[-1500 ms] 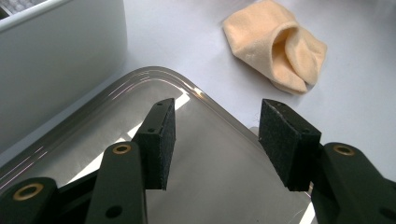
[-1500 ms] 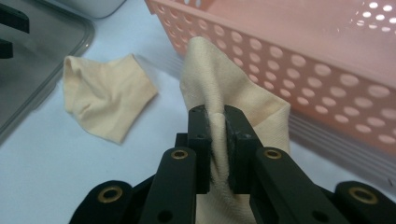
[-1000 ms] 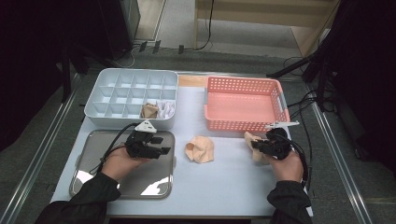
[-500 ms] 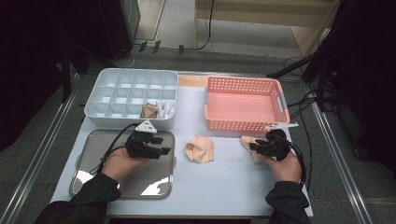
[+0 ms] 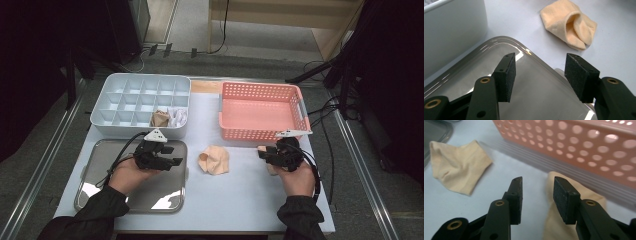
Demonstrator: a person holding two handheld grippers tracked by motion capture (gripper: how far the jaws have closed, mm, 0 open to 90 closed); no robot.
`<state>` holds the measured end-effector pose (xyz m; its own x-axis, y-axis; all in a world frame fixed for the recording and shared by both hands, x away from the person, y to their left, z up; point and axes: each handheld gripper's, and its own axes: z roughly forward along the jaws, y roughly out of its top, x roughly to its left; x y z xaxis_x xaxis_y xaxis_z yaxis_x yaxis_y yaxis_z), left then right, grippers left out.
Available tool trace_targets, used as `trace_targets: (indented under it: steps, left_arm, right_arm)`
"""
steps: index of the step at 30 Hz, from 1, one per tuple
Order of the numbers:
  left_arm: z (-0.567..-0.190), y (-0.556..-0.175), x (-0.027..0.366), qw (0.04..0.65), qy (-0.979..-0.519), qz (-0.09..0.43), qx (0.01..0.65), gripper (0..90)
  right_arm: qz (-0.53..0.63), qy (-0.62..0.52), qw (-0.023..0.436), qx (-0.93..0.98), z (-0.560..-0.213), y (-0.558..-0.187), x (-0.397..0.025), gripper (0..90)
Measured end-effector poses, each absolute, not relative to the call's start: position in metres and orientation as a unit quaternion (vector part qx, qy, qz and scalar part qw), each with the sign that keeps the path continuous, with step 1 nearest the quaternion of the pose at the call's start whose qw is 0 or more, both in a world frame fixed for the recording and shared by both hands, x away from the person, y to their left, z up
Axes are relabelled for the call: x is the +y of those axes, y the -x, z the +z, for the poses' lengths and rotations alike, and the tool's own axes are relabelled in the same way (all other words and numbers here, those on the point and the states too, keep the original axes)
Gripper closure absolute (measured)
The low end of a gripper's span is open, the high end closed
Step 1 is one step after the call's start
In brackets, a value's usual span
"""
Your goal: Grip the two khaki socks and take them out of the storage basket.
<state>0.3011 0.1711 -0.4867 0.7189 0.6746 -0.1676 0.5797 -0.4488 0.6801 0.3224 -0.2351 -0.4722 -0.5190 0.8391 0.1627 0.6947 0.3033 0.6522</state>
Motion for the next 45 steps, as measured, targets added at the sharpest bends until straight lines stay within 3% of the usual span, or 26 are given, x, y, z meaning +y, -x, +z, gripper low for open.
trace_targets:
  steps: [15, 45]
  left_arm:
    - [-0.485, -0.293, 0.174, 0.377, -0.844, 0.071, 0.374, 43.0]
    - [-0.487, -0.284, 0.187, 0.375, -0.836, 0.079, 0.393, 42.6]
  right_arm:
    - [0.361, -0.466, 0.08, 0.804, -0.48, -0.323, -0.203, 67.4]
    - [0.347, -0.412, 0.048, 0.841, -0.502, -0.338, -0.141, 69.4]
